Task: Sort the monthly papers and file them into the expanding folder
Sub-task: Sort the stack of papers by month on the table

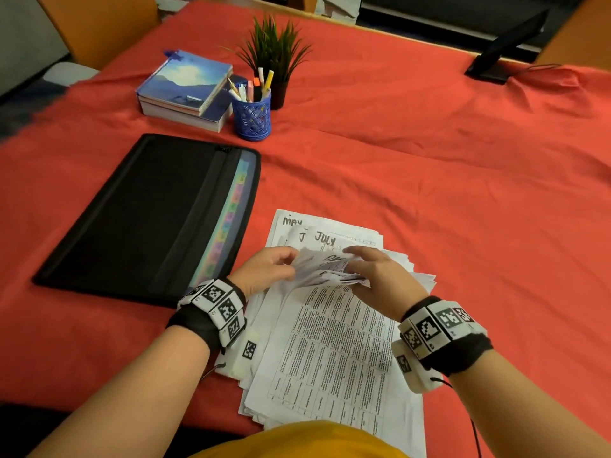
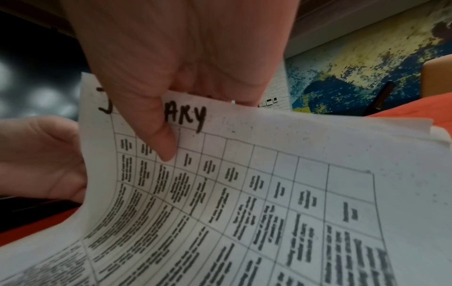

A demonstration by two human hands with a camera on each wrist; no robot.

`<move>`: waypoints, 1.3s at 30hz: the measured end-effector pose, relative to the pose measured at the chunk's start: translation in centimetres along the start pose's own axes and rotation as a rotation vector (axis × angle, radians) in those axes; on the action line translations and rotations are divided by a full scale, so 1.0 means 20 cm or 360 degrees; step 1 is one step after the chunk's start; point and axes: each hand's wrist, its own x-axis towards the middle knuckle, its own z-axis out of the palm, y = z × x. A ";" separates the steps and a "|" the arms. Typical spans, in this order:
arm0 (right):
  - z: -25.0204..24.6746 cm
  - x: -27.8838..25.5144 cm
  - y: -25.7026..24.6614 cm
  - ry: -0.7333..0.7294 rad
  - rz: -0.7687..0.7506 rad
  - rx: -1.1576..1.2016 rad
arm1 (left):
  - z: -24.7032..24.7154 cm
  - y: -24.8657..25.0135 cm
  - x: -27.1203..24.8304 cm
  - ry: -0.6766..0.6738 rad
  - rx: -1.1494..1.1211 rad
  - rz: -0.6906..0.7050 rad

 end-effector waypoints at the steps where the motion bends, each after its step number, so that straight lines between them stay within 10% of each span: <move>1: 0.01 0.00 0.00 0.0000 0.0016 -0.0001 | 0.00 0.00 0.00 -0.0005 -0.0048 -0.0011; 22: 0.05 -0.07 0.01 0.0199 -0.0116 -0.0006 | 0.05 0.00 0.03 0.0269 -0.0775 -0.0276; 28: 0.02 -0.02 0.05 0.0106 -0.0044 -0.0058 | 0.09 0.00 0.03 -0.0028 -0.0376 -0.0148; 33: 0.01 0.01 0.05 0.0166 -0.0100 -0.0190 | 0.10 0.01 0.11 0.0453 0.0027 -0.0160; 39: 0.02 -0.03 0.04 0.0130 -0.0015 0.0009 | 0.12 0.01 0.13 0.0374 0.0008 -0.0257</move>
